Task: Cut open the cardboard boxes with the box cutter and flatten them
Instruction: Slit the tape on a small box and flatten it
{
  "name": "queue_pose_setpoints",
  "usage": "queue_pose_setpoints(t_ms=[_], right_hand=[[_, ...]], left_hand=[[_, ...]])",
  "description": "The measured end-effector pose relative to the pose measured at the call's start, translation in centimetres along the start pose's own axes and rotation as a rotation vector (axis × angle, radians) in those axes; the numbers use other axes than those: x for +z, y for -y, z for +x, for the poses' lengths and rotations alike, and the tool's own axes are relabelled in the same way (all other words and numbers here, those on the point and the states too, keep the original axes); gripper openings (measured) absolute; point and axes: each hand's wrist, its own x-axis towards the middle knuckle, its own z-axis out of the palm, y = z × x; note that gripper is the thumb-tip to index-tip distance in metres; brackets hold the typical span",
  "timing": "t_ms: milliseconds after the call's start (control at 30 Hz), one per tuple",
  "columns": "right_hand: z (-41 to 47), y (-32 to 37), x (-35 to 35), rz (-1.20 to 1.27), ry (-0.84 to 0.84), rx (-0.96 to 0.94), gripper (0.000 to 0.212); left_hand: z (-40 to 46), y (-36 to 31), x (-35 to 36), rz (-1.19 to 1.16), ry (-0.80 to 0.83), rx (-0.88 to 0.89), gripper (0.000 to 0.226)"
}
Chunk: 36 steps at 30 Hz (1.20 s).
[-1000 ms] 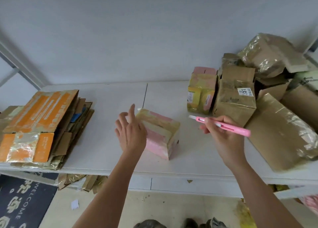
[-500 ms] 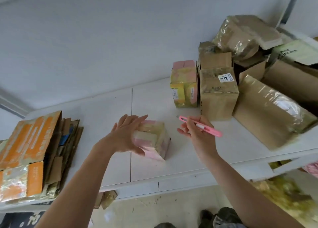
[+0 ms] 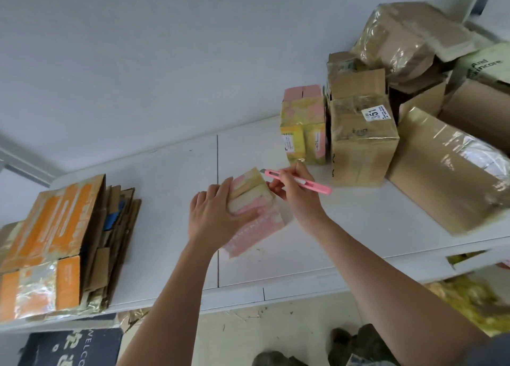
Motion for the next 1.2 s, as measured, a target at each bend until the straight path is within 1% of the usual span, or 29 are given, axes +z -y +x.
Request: queue_pose_setpoints(t_ms=[100, 333, 433, 567, 667, 867, 933, 1033, 1133, 1200], right_hand=[[0.2, -0.2, -0.2, -0.054, 0.033, -0.016, 0.011], [0.4, -0.6, -0.3, -0.118, 0.064, -0.096, 0.016], [0.5, -0.7, -0.4, -0.162, 0.082, -0.138, 0.019], [0.7, -0.1, -0.5, -0.282, 0.135, -0.224, 0.017], [0.9, 1.0, -0.6, -0.388, 0.210, -0.294, 0.020], [0.1, 2.1, -2.1, -0.473, 0.306, -0.251, 0.017], [-0.6, 2.1, -2.3, -0.502, 0.330, -0.267, 0.017], [-1.5, 1.9, -2.3, -0.493, 0.307, -0.288, 0.016], [-1.3, 1.9, -2.0, -0.383, 0.227, -0.263, 0.014], [-0.5, 2.2, -1.6, -0.375, 0.236, -0.258, 0.014]], left_hand=[[0.1, 0.2, 0.0, -0.002, -0.009, 0.001, 0.119], [0.0, 0.2, 0.1, -0.010, -0.011, -0.001, 0.116], [-0.1, 0.3, 0.2, -0.026, -0.021, -0.002, 0.111], [0.0, 0.3, 0.3, -0.036, -0.019, -0.006, 0.108], [0.0, 0.2, 0.3, -0.048, -0.020, -0.020, 0.107], [0.0, 0.2, 0.4, -0.044, -0.020, -0.022, 0.107], [0.0, 0.1, 0.3, -0.041, -0.018, -0.026, 0.108], [-0.1, 0.0, 0.3, -0.040, -0.013, -0.030, 0.109], [-0.1, 0.0, 0.3, -0.046, -0.018, -0.029, 0.108], [-0.2, 0.1, 0.3, -0.053, -0.027, -0.031, 0.107]])
